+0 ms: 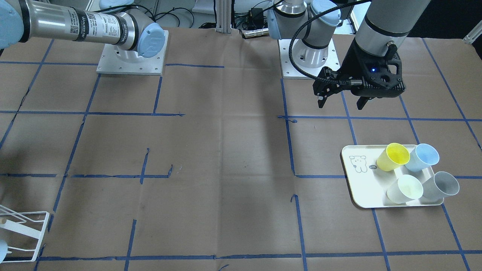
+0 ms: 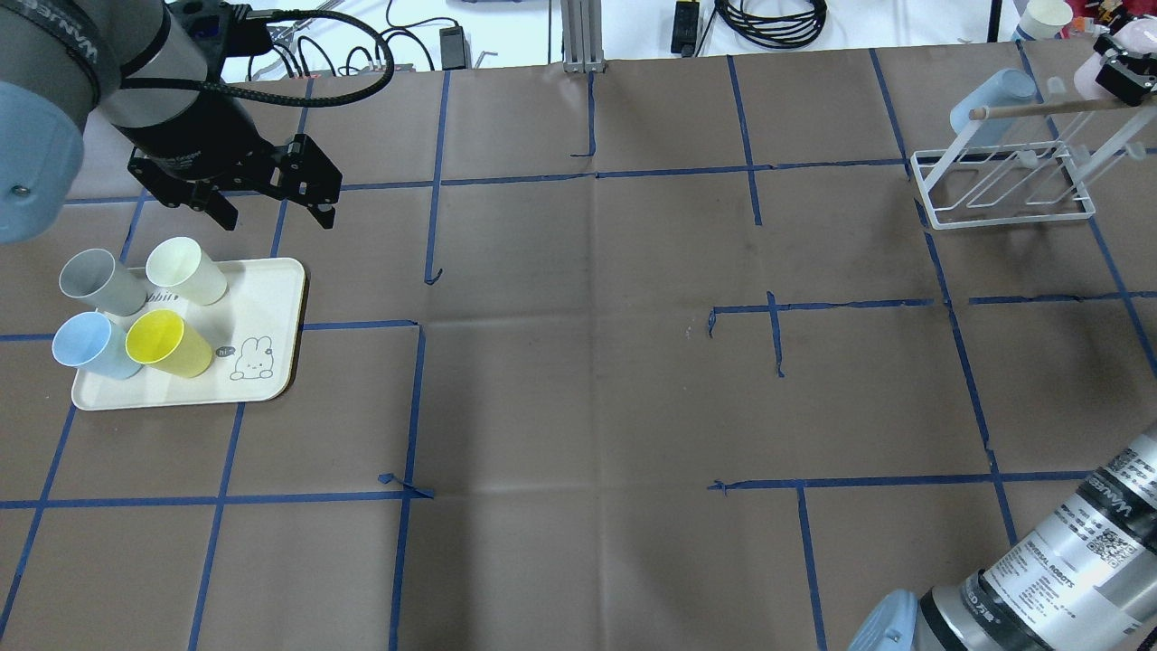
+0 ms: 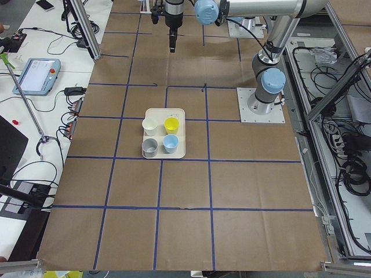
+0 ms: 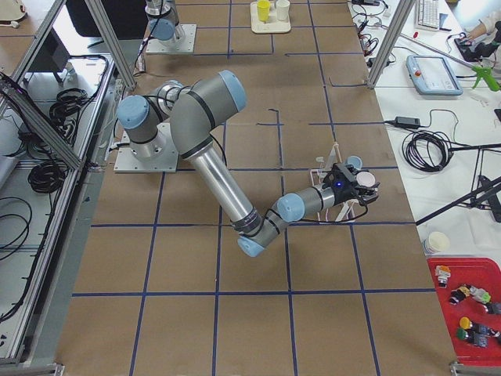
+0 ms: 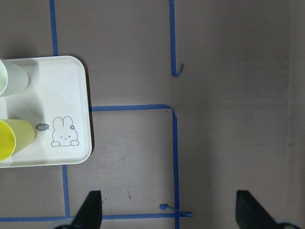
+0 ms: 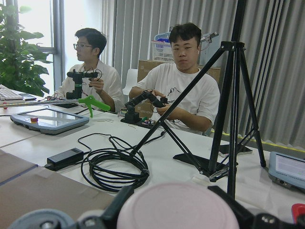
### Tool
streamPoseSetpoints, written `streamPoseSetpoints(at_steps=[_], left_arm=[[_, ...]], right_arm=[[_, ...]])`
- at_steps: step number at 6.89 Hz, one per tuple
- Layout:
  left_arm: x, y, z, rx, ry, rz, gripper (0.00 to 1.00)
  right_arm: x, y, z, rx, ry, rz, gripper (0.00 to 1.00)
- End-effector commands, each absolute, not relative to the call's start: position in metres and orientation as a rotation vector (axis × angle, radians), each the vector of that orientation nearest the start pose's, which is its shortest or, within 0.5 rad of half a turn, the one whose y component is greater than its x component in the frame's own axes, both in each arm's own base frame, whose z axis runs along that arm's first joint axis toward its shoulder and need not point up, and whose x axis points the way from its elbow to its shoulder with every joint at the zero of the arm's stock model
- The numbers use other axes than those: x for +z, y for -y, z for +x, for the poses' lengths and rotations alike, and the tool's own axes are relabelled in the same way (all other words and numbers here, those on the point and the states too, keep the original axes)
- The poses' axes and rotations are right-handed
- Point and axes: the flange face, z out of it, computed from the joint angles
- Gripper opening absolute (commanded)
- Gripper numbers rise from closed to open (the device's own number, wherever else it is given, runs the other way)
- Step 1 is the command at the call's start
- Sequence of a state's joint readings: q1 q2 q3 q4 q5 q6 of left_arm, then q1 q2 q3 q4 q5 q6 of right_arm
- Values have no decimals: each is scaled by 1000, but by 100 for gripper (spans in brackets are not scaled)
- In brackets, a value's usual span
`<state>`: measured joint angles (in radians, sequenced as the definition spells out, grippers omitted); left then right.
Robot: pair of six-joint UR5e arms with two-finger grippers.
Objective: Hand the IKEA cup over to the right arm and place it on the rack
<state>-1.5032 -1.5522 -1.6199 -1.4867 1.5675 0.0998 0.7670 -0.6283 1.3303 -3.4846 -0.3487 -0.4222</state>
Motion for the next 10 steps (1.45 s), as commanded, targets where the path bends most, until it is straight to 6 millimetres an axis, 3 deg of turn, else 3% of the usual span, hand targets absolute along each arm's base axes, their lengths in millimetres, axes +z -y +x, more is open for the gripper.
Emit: streamPoseSetpoints(at_steps=[1, 4, 6, 7, 10], left_arm=[[482, 497, -100, -87, -3138, 51, 99], [480, 498, -101, -80, -3142, 51, 99], [481, 497, -101, -82, -3142, 51, 99], [480, 498, -101, -80, -3144, 51, 99], [480, 498, -101, -80, -3144, 51, 99]], right_arm=[[239, 656, -353, -1880, -2092, -534, 100], [242, 656, -353, -1884, -2094, -535, 100], [258, 657, -354, -1878, -2095, -529, 100], [272, 655, -352, -1893, -2094, -543, 100], [354, 645, -338, -1938, -2116, -572, 100]])
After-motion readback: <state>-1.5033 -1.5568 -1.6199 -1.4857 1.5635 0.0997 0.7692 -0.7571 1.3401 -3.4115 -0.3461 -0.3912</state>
